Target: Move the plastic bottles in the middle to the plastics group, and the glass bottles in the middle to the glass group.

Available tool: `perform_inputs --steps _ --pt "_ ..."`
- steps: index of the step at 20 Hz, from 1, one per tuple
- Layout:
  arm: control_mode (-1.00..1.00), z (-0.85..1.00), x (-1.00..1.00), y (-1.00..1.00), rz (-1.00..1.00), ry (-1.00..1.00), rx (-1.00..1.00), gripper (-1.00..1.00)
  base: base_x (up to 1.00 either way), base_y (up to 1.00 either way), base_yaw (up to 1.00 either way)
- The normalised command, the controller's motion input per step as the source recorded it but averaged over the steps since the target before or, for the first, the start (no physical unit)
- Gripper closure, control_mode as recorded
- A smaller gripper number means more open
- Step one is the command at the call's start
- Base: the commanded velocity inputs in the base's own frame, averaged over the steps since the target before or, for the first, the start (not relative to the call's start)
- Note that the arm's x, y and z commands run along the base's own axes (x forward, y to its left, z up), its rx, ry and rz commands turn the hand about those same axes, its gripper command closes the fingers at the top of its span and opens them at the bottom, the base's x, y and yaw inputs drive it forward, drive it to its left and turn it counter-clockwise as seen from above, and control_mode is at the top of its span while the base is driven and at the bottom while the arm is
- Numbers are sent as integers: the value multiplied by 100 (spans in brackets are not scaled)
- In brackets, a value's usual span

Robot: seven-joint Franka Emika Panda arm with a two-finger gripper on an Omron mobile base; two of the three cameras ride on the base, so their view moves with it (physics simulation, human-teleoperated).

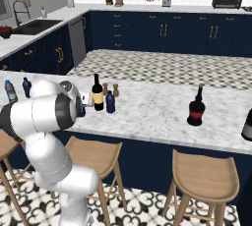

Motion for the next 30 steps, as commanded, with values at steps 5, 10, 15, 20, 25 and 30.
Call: perform_inputs --steps 5,10,15,20,25,30 --pt "-100 47 -33 96 18 -4 0 100 0 0 0" --pt "-100 42 4 99 15 7 -1 100 0 0 0" --pt "-100 8 30 84 1 18 -7 100 0 0 0" --pt "-100 -10 31 57 -3 15 -10 100 0 0 0" --pt "-100 -55 15 20 -1 2 -2 100 0 0 0" --pt "-100 -20 5 29 0 0 0 100 0 0 0"
